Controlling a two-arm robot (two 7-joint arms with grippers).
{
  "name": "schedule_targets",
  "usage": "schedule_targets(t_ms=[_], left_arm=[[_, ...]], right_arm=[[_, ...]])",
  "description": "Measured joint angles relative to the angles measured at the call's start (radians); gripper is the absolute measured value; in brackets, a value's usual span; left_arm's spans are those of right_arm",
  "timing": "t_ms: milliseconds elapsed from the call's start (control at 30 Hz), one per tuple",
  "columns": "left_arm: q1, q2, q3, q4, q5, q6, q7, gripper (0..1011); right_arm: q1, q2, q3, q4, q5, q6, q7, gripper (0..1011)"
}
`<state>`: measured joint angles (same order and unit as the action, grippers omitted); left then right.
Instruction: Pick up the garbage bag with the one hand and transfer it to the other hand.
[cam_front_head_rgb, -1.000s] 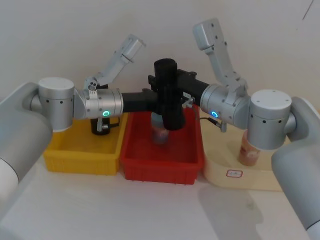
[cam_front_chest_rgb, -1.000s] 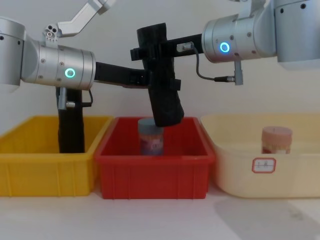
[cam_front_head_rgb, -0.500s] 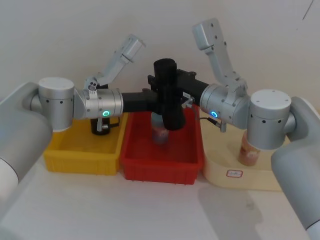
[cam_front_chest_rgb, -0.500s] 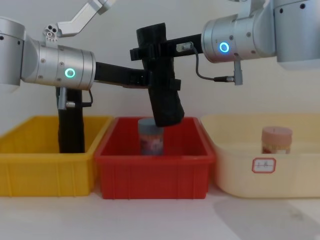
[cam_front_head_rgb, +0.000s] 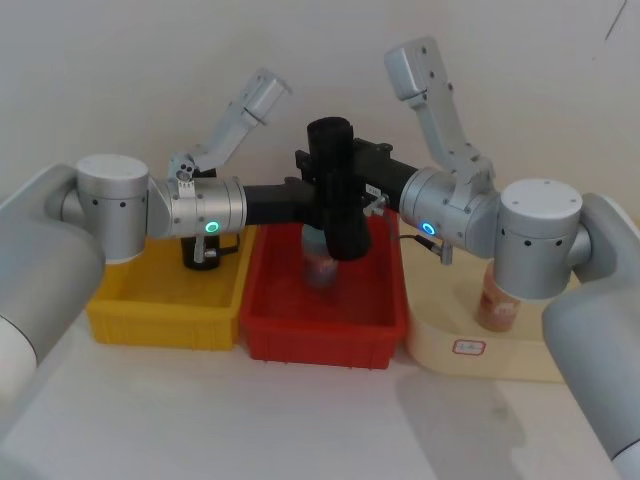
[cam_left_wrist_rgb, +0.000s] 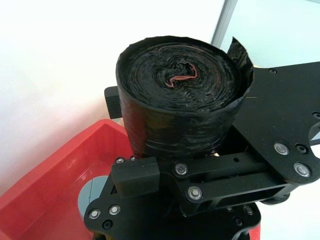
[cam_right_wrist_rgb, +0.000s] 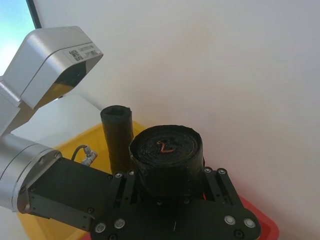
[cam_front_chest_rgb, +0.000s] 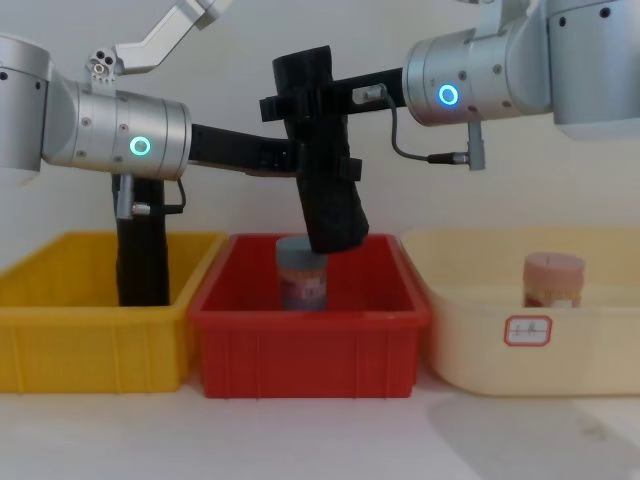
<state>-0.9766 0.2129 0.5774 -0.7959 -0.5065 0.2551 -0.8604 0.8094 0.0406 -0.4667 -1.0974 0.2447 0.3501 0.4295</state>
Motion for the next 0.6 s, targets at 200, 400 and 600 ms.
schedule_targets(t_ms=[200, 400, 600], left_arm=[[0.000, 0.000, 0.000, 0.000, 0.000, 0.000, 0.000, 419], [0.000, 0.000, 0.000, 0.000, 0.000, 0.000, 0.000, 419], [0.000, 0.000, 0.000, 0.000, 0.000, 0.000, 0.000, 419]], right_arm=[[0.000, 0.000, 0.000, 0.000, 0.000, 0.000, 0.000, 538], [0.000, 0.000, 0.000, 0.000, 0.000, 0.000, 0.000, 539], [0.000, 0.000, 0.000, 0.000, 0.000, 0.000, 0.000, 538]])
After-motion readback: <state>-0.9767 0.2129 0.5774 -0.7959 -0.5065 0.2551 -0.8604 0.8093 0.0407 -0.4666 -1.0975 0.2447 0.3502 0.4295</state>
